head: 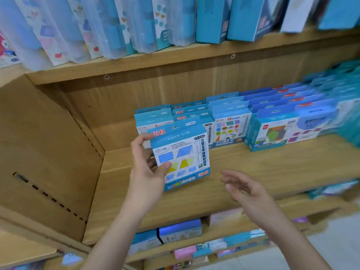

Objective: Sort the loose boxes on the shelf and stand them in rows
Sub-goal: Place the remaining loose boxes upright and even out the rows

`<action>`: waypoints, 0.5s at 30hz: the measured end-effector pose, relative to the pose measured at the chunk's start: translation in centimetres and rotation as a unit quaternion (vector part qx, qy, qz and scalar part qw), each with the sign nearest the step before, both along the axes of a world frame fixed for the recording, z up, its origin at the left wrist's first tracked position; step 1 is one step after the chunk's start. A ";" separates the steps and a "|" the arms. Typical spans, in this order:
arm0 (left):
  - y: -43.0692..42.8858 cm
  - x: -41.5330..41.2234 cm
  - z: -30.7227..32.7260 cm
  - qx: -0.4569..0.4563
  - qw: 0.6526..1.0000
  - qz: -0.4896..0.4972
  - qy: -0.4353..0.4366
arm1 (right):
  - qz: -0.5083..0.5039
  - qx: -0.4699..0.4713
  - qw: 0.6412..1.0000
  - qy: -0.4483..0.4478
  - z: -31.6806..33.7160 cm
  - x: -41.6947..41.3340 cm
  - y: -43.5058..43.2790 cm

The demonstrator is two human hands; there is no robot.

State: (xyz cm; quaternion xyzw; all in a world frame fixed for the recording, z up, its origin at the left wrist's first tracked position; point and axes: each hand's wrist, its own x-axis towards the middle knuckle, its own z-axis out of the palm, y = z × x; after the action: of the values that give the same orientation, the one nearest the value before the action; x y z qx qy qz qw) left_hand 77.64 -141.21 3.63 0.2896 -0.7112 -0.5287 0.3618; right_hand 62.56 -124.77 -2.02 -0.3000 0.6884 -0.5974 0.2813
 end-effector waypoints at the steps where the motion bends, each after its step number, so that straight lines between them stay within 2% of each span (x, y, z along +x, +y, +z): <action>1: -0.1 -0.9 0.0 -0.011 1.000 -0.002 -0.002 | -0.010 0.001 1.000 0.009 -0.1 -0.4 0.6; 8: -2.1 -7.1 -1.5 -0.018 0.999 -0.025 -0.015 | -0.051 -0.006 0.996 0.066 -0.6 -4.0 1.8; 12: -3.4 -9.8 -3.4 -0.006 0.999 0.022 -0.035 | -0.036 -0.003 0.993 0.113 0.0 -6.6 0.8; 15: -3.8 -10.8 -5.1 -0.040 0.994 0.072 -0.074 | -0.028 -0.001 0.988 0.154 0.7 -8.6 -0.7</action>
State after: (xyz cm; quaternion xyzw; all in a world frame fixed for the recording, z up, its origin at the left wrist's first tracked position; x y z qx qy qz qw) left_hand 66.83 -145.02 -1.43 0.3639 -0.7339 -0.4490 0.3569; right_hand 53.95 -125.49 -1.31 -0.3695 0.7307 -0.5527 0.1552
